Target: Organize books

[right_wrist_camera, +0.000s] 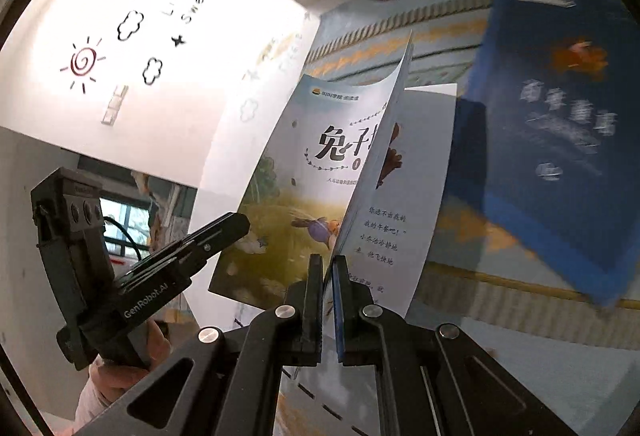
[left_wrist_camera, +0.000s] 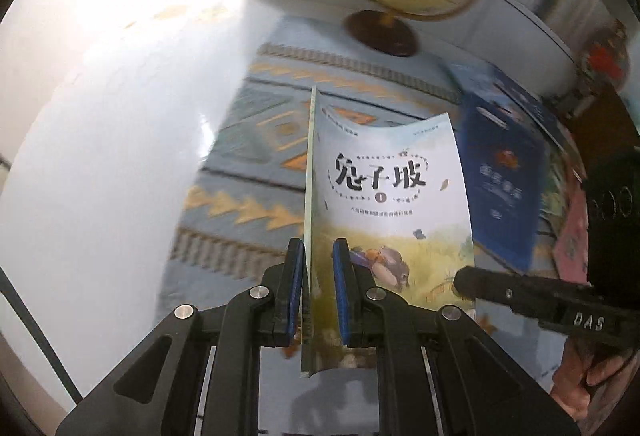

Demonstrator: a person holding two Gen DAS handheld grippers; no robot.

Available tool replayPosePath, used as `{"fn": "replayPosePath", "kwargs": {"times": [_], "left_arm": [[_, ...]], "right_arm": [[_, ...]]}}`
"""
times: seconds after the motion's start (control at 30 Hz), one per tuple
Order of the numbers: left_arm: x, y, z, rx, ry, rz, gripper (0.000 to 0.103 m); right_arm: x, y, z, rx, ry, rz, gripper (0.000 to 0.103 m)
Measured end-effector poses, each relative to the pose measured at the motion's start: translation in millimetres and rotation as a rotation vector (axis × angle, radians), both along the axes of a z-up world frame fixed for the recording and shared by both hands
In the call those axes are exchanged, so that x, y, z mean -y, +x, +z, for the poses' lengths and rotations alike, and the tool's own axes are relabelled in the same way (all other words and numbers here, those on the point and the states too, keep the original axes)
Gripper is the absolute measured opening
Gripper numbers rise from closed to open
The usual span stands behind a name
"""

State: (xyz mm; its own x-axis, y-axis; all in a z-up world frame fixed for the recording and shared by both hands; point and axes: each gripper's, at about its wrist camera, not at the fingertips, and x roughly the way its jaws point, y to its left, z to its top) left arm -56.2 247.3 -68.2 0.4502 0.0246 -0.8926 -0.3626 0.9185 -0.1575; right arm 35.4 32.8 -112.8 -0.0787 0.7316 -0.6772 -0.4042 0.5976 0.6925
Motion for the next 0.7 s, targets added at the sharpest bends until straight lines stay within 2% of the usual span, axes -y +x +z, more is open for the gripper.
{"fn": "replayPosePath", "kwargs": {"times": [0.27, 0.3, 0.5, 0.7], "left_arm": [[-25, -24, -25, -0.045, -0.012, 0.089, 0.011], [-28, -27, -28, -0.052, -0.004, 0.112, 0.011], [-47, -29, -43, -0.086, 0.004, 0.187, 0.012], [-55, -28, -49, -0.095, 0.021, 0.199, 0.016]], "right_arm": [[-40, 1, -22, -0.03, -0.043, 0.015, 0.004], [-29, 0, -26, -0.036, -0.045, 0.012, 0.004], [-37, -4, -28, -0.041, -0.048, 0.023, 0.004], [-49, -7, -32, -0.042, -0.085, 0.032, 0.004]]}}
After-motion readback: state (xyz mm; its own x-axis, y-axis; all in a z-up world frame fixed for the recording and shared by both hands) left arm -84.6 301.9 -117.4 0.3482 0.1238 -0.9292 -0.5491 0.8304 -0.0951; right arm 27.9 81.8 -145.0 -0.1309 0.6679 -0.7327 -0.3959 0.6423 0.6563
